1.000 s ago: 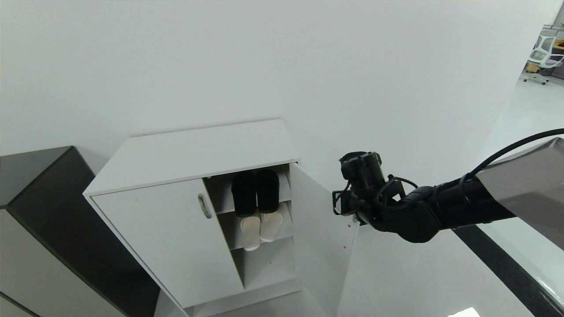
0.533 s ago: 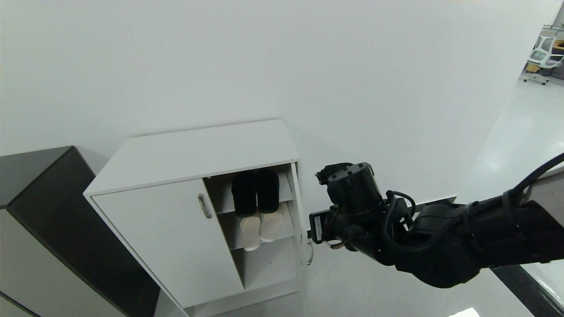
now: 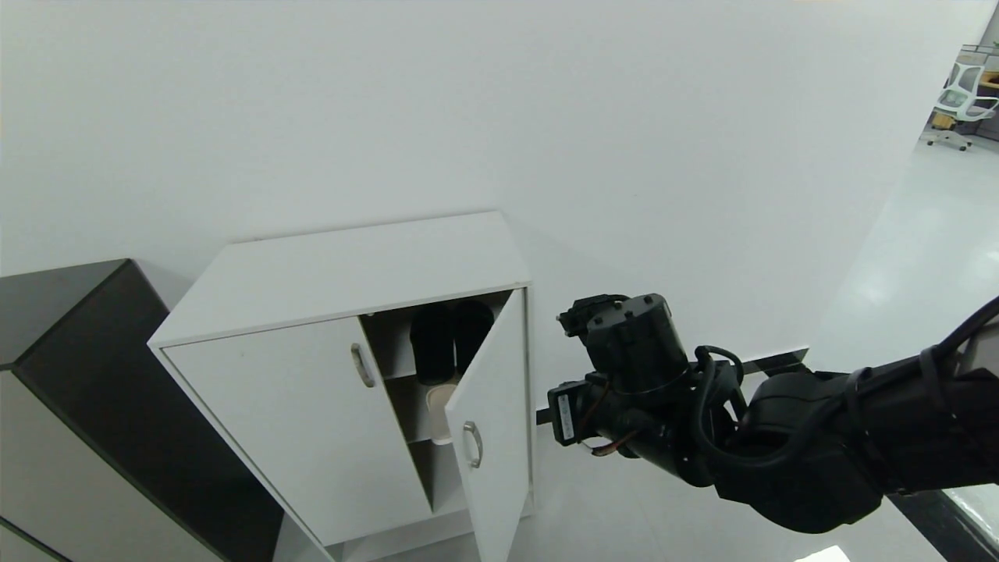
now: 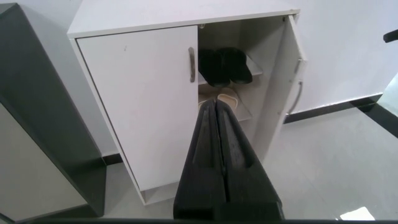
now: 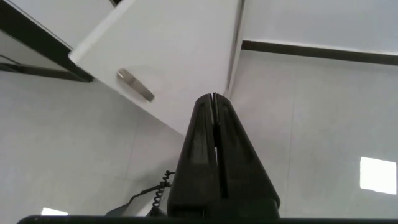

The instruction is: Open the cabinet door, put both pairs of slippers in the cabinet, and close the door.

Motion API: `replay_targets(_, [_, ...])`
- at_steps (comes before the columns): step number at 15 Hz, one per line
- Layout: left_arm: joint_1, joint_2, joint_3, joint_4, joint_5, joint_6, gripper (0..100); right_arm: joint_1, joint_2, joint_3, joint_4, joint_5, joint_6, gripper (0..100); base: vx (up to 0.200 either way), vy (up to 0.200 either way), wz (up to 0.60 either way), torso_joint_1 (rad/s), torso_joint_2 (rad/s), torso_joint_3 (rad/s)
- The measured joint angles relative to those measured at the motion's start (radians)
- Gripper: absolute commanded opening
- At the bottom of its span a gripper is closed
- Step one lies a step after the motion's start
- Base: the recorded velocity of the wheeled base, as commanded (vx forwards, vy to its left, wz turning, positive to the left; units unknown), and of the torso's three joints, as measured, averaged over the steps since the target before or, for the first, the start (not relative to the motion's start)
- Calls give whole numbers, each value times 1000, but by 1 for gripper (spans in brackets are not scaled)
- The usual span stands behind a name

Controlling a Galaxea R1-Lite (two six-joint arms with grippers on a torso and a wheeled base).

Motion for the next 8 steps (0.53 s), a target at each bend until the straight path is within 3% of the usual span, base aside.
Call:
replay_targets(6, [0,0,0,0,0,0,0,9,-3,9,-2,-1,0,0,0,0,600,2,-2,2])
replay_targets(8, [0,0,0,0,0,0,0,7,-7,14,-5,-1,-1,0,0,0,0,0,0,0])
